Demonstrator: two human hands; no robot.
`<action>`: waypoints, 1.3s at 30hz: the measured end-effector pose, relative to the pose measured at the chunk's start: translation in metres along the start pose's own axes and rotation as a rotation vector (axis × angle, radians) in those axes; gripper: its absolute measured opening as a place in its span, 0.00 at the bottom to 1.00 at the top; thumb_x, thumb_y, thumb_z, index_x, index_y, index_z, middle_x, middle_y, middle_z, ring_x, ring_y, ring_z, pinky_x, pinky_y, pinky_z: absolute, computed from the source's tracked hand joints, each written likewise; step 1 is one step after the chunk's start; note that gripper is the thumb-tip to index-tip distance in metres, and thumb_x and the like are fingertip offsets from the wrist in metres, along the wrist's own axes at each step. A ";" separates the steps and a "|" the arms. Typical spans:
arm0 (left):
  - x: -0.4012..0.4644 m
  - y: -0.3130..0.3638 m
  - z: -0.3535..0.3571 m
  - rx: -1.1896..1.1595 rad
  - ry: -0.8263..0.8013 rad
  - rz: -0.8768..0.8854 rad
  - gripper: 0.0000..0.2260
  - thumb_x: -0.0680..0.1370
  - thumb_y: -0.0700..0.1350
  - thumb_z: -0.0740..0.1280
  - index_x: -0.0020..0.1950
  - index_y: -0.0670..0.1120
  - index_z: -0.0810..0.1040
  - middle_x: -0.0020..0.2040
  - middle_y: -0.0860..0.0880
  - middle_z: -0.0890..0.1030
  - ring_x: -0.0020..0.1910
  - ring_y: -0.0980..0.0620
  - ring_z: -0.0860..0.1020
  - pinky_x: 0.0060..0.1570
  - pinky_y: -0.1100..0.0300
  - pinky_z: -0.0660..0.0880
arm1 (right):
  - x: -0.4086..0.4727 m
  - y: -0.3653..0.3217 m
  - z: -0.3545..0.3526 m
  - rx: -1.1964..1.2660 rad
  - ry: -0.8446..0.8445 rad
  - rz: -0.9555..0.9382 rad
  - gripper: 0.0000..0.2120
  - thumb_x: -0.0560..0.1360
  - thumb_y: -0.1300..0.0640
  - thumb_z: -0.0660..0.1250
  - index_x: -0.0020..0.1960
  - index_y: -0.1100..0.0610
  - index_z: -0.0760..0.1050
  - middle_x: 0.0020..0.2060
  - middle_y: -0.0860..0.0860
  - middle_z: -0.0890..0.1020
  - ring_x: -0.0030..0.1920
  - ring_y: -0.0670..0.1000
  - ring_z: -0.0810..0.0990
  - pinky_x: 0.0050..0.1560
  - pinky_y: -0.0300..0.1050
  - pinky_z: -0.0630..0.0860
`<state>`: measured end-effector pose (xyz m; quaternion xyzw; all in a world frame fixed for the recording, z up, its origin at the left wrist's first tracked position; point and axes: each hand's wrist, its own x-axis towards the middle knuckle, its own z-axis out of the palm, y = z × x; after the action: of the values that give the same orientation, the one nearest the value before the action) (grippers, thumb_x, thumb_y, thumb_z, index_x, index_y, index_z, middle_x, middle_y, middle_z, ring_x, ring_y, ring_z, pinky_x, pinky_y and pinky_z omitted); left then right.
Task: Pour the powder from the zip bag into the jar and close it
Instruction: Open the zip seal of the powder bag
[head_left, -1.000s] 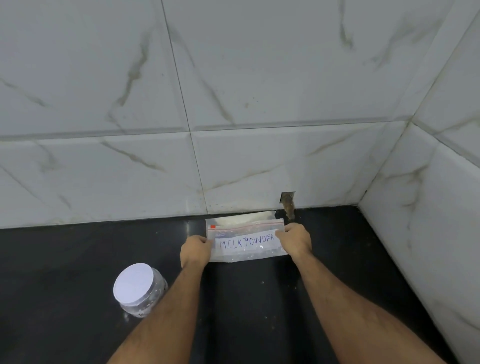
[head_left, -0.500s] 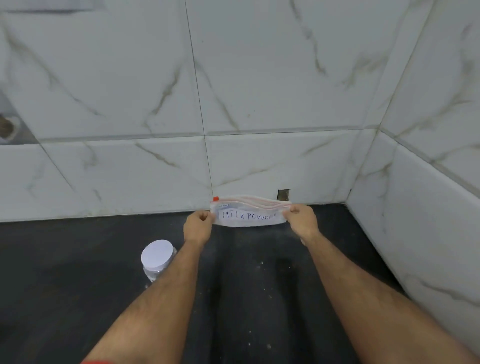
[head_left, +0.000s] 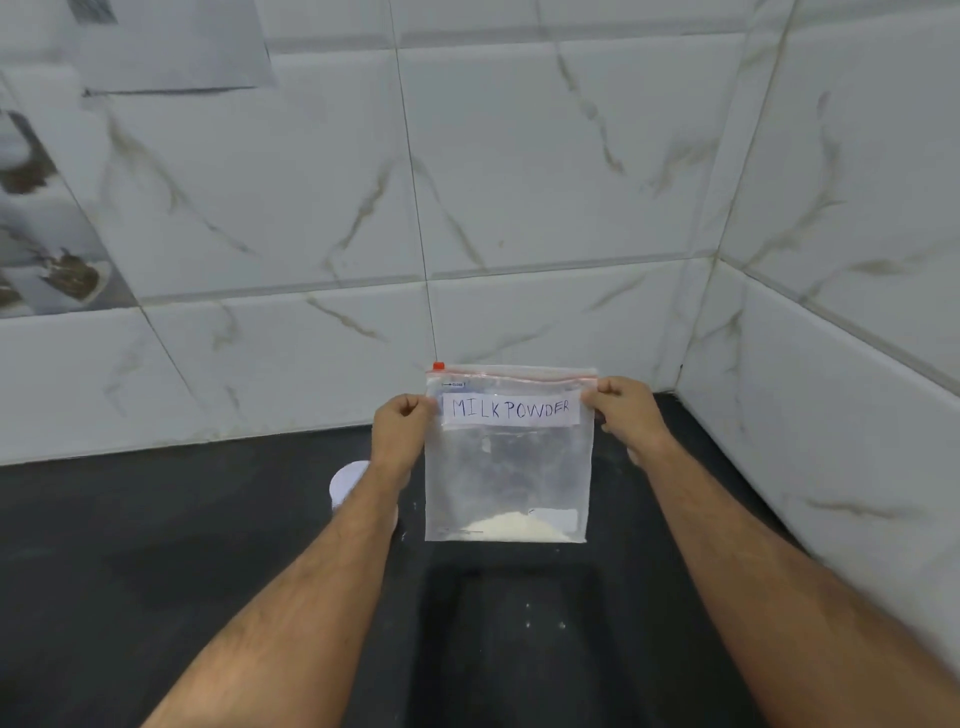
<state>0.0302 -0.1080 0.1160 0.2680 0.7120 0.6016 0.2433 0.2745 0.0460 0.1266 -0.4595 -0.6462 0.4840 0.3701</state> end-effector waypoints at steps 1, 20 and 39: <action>-0.008 -0.005 -0.003 -0.009 -0.010 -0.008 0.07 0.78 0.45 0.68 0.42 0.44 0.80 0.44 0.46 0.85 0.43 0.44 0.80 0.43 0.50 0.79 | -0.010 0.004 0.000 0.014 -0.006 0.019 0.08 0.75 0.65 0.68 0.37 0.61 0.74 0.31 0.53 0.76 0.25 0.40 0.73 0.30 0.39 0.67; -0.074 -0.058 -0.050 -0.092 -0.174 -0.188 0.08 0.78 0.44 0.65 0.44 0.40 0.78 0.40 0.42 0.79 0.38 0.47 0.72 0.35 0.54 0.69 | -0.105 0.011 0.009 0.039 0.003 0.197 0.05 0.78 0.64 0.68 0.50 0.59 0.82 0.37 0.52 0.87 0.27 0.41 0.82 0.28 0.35 0.76; -0.063 -0.024 -0.039 -0.131 -0.104 -0.033 0.06 0.80 0.41 0.67 0.48 0.41 0.82 0.43 0.41 0.85 0.39 0.45 0.82 0.38 0.52 0.77 | -0.081 -0.042 0.040 -0.534 -0.044 -0.284 0.21 0.75 0.50 0.70 0.66 0.55 0.77 0.64 0.51 0.79 0.61 0.52 0.78 0.64 0.50 0.73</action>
<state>0.0480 -0.1819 0.0997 0.2709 0.6617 0.6282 0.3070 0.2528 -0.0471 0.1538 -0.4352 -0.8162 0.2501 0.2860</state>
